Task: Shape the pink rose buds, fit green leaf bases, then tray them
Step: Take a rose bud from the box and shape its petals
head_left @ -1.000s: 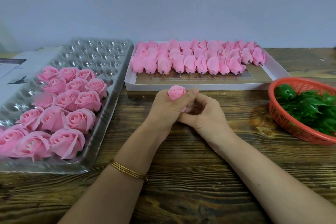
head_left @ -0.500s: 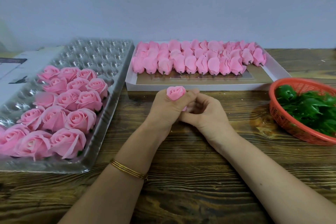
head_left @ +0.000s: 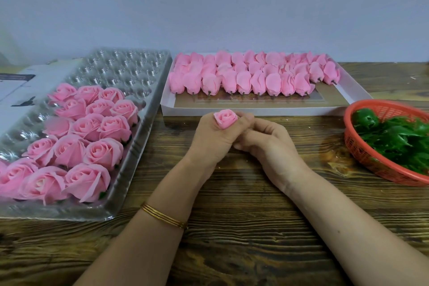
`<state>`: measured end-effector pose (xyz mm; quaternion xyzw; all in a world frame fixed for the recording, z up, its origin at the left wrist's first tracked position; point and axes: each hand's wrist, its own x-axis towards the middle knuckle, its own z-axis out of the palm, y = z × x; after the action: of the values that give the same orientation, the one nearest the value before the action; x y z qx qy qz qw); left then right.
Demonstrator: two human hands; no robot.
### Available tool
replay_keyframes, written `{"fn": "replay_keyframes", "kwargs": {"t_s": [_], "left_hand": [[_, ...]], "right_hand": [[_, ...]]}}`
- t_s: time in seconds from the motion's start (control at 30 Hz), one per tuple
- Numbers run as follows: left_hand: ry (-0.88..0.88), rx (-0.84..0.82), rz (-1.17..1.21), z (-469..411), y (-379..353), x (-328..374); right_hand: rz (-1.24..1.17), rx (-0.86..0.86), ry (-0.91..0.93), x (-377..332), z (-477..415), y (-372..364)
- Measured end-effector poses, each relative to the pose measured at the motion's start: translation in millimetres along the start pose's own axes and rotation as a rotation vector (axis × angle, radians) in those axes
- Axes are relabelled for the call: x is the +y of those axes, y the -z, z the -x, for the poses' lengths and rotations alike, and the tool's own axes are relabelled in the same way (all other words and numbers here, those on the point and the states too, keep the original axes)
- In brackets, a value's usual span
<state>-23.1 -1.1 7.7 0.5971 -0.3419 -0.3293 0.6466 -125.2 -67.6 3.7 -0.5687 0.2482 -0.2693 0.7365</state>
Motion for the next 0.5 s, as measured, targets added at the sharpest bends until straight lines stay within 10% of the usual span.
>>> {"fn": "replay_keyframes", "kwargs": {"t_s": [0.5], "left_hand": [[-0.187,-0.017,-0.411,1,-3,-6]], "right_hand": [[-0.046,0.141,-0.020,-1,1,-3]]}}
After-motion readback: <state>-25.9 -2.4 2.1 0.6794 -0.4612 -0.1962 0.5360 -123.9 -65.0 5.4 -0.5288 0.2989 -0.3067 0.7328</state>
